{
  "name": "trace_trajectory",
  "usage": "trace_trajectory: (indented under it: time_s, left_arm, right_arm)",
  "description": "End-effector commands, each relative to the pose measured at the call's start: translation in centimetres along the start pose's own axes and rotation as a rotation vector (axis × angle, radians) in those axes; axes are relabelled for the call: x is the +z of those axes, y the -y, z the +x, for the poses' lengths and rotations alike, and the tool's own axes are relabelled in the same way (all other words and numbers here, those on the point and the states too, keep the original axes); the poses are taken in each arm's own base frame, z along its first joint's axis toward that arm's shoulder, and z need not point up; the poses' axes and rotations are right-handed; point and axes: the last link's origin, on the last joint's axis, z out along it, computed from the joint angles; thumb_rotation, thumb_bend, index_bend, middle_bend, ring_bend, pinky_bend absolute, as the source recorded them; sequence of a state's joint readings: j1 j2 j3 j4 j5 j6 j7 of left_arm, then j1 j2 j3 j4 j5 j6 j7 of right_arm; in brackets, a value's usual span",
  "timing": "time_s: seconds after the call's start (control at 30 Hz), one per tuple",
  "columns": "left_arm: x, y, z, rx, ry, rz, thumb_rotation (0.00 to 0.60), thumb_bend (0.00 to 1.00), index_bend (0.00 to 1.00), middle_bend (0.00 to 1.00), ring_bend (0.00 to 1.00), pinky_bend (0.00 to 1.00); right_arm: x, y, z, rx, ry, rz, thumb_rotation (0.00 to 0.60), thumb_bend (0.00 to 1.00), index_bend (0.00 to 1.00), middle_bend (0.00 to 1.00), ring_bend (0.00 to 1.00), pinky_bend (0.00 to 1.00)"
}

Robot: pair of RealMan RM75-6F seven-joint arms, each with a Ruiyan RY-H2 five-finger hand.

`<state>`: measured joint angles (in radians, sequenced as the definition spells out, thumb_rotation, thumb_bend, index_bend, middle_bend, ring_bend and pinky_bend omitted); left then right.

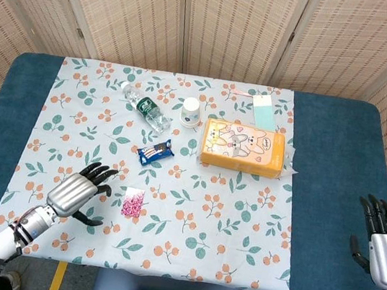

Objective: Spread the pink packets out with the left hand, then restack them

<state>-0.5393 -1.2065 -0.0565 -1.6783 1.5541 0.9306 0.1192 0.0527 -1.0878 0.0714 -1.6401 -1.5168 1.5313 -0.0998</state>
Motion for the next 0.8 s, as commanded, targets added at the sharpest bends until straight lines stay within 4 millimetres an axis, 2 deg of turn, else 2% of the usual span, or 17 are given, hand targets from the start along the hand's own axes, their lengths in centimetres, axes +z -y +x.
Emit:
trace_trajectory:
  time_s: [0.03, 0.23, 0.47, 0.8]
  left_arm:
    - [1.0, -0.5, -0.4, -0.016, 0.01, -0.011, 0.255, 0.12, 0.41, 0.05, 0.0, 0.0]
    - [2.5, -0.7, -1.5, 0.0, 0.049, 0.001, 0.131, 0.11, 0.41, 0.02, 0.0, 0.0]
    - [3.7, -0.9, -3.2, -0.001, 0.053, 0.019, 0.11, 0.11, 0.41, 0.0, 0.0, 0.0]
    - [6.1, -2.7, -4.6, 0.029, 0.03, -0.029, 0.104, 0.12, 0.39, 0.0, 0.0, 0.0]
  right_arm:
    - [0.0, 0.0, 0.0, 0.0, 0.0, 0.0, 0.6, 0.48, 0.0, 0.07, 0.02, 0.0]
    - [-0.1, -0.2, -0.1, 0.001, 0.002, -0.005, 0.6, 0.48, 0.0, 0.07, 0.02, 0.0]
    - [-0.1, -0.1, -0.3, 0.001, 0.009, -0.004, 0.6, 0.48, 0.0, 0.07, 0.02, 0.0]
    - [-0.2, -0.2, -0.5, 0.001, 0.017, -0.013, 0.6, 0.48, 0.0, 0.07, 0.02, 0.0]
